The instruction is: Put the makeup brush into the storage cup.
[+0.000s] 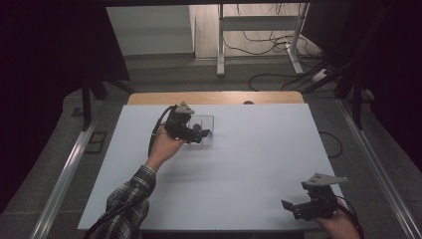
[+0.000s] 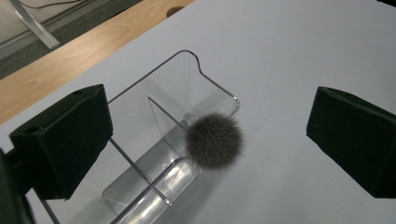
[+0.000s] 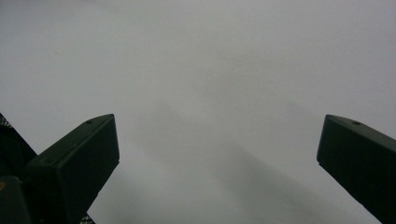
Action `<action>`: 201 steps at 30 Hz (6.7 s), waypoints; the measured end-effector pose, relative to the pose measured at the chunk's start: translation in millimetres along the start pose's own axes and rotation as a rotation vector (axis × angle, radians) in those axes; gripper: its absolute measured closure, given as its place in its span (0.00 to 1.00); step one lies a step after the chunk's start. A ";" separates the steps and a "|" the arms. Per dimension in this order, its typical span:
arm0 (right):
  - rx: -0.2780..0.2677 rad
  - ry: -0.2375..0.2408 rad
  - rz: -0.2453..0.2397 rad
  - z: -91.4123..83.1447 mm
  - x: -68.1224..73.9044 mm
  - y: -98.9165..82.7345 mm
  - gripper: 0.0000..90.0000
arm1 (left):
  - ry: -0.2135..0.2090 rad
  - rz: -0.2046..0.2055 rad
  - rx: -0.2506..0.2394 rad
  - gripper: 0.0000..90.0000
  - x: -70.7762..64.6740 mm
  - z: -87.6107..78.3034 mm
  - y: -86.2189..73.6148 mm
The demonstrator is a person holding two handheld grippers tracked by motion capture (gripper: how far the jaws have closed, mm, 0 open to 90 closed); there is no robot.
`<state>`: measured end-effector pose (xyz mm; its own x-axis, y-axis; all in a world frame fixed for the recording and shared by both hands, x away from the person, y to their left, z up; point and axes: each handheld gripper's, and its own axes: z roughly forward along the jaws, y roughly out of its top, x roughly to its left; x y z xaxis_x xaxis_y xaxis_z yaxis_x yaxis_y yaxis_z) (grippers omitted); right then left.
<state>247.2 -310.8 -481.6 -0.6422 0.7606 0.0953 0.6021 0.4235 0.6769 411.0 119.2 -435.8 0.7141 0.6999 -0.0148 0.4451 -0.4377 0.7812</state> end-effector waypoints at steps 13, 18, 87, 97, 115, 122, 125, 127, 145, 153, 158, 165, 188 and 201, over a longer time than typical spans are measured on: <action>-0.019 -0.021 -0.006 -1.7 1.2 0.8 0.00 | -0.009 0.018 -0.021 0.00 -6.2 -13.9 -5.9; -0.027 -0.017 0.000 -2.2 0.6 1.0 0.00 | -0.006 0.020 -0.026 0.00 -8.8 -18.1 -9.1; -0.037 -0.043 -0.041 -5.6 -0.3 1.8 0.00 | -0.047 -0.040 -0.041 0.00 -22.8 -41.1 -75.1; -0.044 -0.041 -0.034 -5.9 -0.7 1.8 0.00 | -0.056 -0.064 -0.050 0.00 -23.9 -47.8 -84.5; -0.038 -0.045 -0.042 -5.6 -0.6 1.6 0.00 | -0.042 -0.097 -0.067 0.00 -26.9 -69.7 -103.9; -0.035 -0.045 -0.043 -5.4 -0.3 1.5 0.00 | -0.033 -0.130 -0.067 0.00 -26.8 -76.5 -111.1; -0.035 -0.045 -0.044 -5.5 -0.3 1.5 0.00 | -0.032 -0.131 -0.063 0.00 -28.4 -79.1 -114.0; -0.036 -0.046 -0.043 -5.4 -0.3 1.4 0.00 | -0.030 -0.130 -0.064 0.00 -29.5 -82.0 -116.3; -0.033 -0.041 -0.043 -5.0 -0.1 1.3 0.00 | -0.018 -0.098 -0.063 0.00 -40.7 -97.4 -134.8; -0.033 -0.042 -0.043 -4.7 0.0 1.1 0.00 | -0.007 -0.104 -0.078 0.00 -41.9 -106.9 -143.1; -0.032 -0.043 -0.044 -5.0 0.0 1.3 0.00 | 0.000 -0.113 -0.082 0.00 -41.7 -113.3 -149.4; -0.039 -0.043 -0.041 -5.6 -0.4 1.4 0.00 | 0.016 -0.124 -0.097 0.00 -42.0 -123.5 -156.9; -0.048 -0.047 -0.031 -6.2 -0.7 1.5 0.00 | 0.061 -0.136 -0.095 0.00 -47.2 -145.8 -178.7; -0.052 -0.049 -0.028 -7.0 -1.4 1.4 0.00 | 0.088 -0.146 -0.076 0.00 -49.1 -156.0 -190.7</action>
<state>245.6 -314.7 -475.7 -0.6335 0.7727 0.0404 0.5580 0.4200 0.7157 206.7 256.3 -486.7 0.5937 0.8008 -0.0793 0.4961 -0.2866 0.8196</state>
